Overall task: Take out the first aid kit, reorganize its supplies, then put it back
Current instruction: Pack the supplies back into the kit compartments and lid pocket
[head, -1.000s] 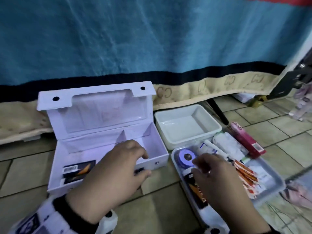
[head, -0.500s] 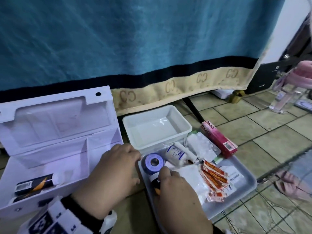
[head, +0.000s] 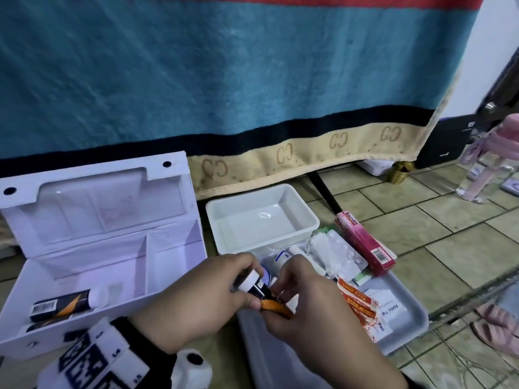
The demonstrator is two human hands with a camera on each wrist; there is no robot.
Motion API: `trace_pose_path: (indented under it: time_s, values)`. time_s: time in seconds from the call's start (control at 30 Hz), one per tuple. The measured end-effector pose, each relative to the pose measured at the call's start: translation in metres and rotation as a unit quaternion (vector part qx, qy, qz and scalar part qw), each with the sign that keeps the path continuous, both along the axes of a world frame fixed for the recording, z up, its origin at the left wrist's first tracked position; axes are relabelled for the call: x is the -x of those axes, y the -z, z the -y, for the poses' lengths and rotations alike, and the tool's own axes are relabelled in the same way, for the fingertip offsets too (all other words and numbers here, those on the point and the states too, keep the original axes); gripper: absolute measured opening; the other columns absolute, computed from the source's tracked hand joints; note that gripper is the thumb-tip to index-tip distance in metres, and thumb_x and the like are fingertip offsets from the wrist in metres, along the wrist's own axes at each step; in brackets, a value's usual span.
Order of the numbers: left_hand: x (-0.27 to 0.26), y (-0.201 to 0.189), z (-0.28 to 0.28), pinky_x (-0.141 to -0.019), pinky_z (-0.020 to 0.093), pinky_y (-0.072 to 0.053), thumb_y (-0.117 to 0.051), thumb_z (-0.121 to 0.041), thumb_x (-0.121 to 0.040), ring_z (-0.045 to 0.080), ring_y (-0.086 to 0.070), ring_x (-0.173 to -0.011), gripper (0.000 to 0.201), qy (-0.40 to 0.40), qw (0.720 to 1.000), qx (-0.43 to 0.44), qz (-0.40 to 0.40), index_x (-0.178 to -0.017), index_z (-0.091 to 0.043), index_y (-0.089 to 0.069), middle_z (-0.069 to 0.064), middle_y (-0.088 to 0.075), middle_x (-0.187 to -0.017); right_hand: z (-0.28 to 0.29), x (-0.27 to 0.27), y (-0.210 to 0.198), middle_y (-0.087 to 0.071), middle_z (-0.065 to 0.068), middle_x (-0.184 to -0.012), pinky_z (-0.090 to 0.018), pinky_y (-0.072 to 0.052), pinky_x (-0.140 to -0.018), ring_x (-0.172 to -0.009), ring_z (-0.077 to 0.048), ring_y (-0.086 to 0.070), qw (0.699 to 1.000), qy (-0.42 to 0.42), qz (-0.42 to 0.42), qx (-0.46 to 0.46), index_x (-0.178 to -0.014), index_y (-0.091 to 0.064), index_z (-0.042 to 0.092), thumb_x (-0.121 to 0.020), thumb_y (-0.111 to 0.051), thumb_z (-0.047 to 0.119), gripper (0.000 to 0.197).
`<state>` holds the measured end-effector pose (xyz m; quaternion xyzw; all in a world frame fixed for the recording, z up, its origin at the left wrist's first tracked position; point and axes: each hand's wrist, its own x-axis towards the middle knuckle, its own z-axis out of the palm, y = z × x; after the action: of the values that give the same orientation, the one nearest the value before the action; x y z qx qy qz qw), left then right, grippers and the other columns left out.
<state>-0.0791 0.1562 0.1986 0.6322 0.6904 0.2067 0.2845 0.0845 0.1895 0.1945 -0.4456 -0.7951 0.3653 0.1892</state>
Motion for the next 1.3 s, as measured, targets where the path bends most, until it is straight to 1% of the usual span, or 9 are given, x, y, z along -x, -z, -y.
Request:
trace_pose_path:
  time_s: [0.17,0.33,0.47,0.63,0.73,0.87,0.93,1.07,1.3]
  values:
    - [0.004,-0.003,0.003,-0.063,0.009,-0.037,-0.069,-0.024,-0.081,-0.009,-0.049,-0.067,0.022,-0.081,0.994,-0.060,-0.042,-0.097,-0.032,-0.057,-0.012,-0.052,-0.075,-0.068,-0.034,-0.011,-0.063,0.006,-0.085,-0.024,-0.040,-0.063,-0.078,-0.013,-0.058,0.986,0.116,0.042,-0.115,-0.086,-0.054,0.026,-0.075,-0.075,0.031,0.024]
    - [0.014,-0.007,0.013,-0.060,0.016,-0.041,-0.072,-0.024,-0.079,0.007,-0.060,-0.073,0.023,-0.160,0.983,-0.085,0.003,-0.096,-0.032,-0.059,-0.011,-0.063,-0.084,-0.142,-0.062,0.003,-0.065,-0.019,-0.101,-0.034,-0.046,-0.070,-0.091,-0.034,-0.061,0.930,0.179,0.296,-0.125,-0.107,-0.057,0.003,-0.085,-0.061,0.037,0.041]
    - [0.021,-0.008,0.024,-0.072,0.031,-0.050,-0.075,-0.022,-0.077,0.016,-0.064,-0.075,0.023,-0.194,0.975,-0.099,0.046,-0.091,-0.034,-0.061,-0.008,-0.065,-0.077,-0.157,-0.061,0.019,-0.058,-0.008,-0.065,-0.029,-0.044,-0.061,-0.073,-0.030,-0.062,0.924,0.137,0.349,-0.077,-0.071,-0.057,0.009,-0.084,-0.056,0.033,0.027]
    - [0.041,-0.012,0.043,-0.073,0.036,-0.051,-0.076,-0.022,-0.075,0.024,-0.063,-0.073,0.021,-0.251,0.955,-0.132,0.089,-0.084,-0.033,-0.062,-0.003,-0.065,-0.074,-0.141,-0.054,-0.002,-0.058,-0.007,-0.055,-0.028,-0.047,-0.054,-0.055,-0.024,-0.060,0.926,0.167,0.329,-0.076,-0.062,-0.053,0.010,-0.087,-0.055,0.035,0.036]
    - [0.063,-0.012,0.059,-0.064,0.024,-0.045,-0.075,-0.019,-0.077,0.013,-0.060,-0.065,0.020,-0.280,0.939,-0.157,0.126,-0.086,-0.031,-0.062,-0.016,-0.064,-0.074,-0.119,-0.037,-0.029,-0.061,-0.009,-0.053,-0.029,-0.048,-0.053,-0.054,-0.026,-0.060,0.940,0.180,0.262,-0.122,-0.073,-0.063,0.007,-0.083,-0.056,0.049,0.044]
    - [0.103,-0.015,0.087,-0.051,0.025,-0.042,-0.070,-0.017,-0.081,0.010,-0.045,-0.053,0.017,-0.328,0.912,-0.185,0.164,-0.085,-0.031,-0.062,-0.018,-0.052,-0.054,-0.073,0.015,-0.059,-0.060,0.006,-0.051,-0.027,-0.043,-0.049,-0.047,-0.010,-0.056,0.973,0.127,0.113,-0.154,-0.078,-0.059,0.019,-0.081,-0.064,0.037,0.019]
    - [0.127,-0.016,0.104,-0.051,0.026,-0.040,-0.070,-0.017,-0.081,0.008,-0.045,-0.051,0.022,-0.351,0.901,-0.190,0.172,-0.084,-0.037,-0.062,-0.019,-0.051,-0.055,-0.058,0.047,-0.057,-0.064,0.004,-0.060,-0.032,-0.049,-0.054,-0.054,-0.012,-0.059,0.983,0.088,0.039,-0.154,-0.085,-0.063,0.020,-0.077,-0.066,0.037,0.019]
    - [0.166,-0.016,0.134,-0.064,0.033,-0.039,-0.070,-0.036,-0.061,0.012,-0.048,-0.061,0.029,-0.369,0.893,-0.192,0.170,-0.088,-0.039,-0.061,-0.017,-0.056,-0.064,-0.028,0.111,-0.032,-0.065,0.000,-0.089,-0.015,-0.037,-0.054,-0.065,-0.010,-0.056,0.989,0.024,-0.033,-0.139,-0.105,-0.064,0.025,-0.083,-0.066,0.028,0.022]
    - [0.210,0.009,0.152,-0.059,0.018,-0.046,-0.069,0.002,-0.077,0.008,-0.060,-0.065,0.036,-0.322,0.919,-0.160,0.164,-0.083,-0.032,-0.057,-0.010,-0.067,-0.075,0.032,0.200,0.005,-0.056,0.005,-0.108,-0.022,-0.040,-0.085,-0.100,-0.017,-0.053,0.981,-0.095,0.004,-0.171,-0.120,-0.059,0.025,-0.085,-0.058,0.007,0.039]
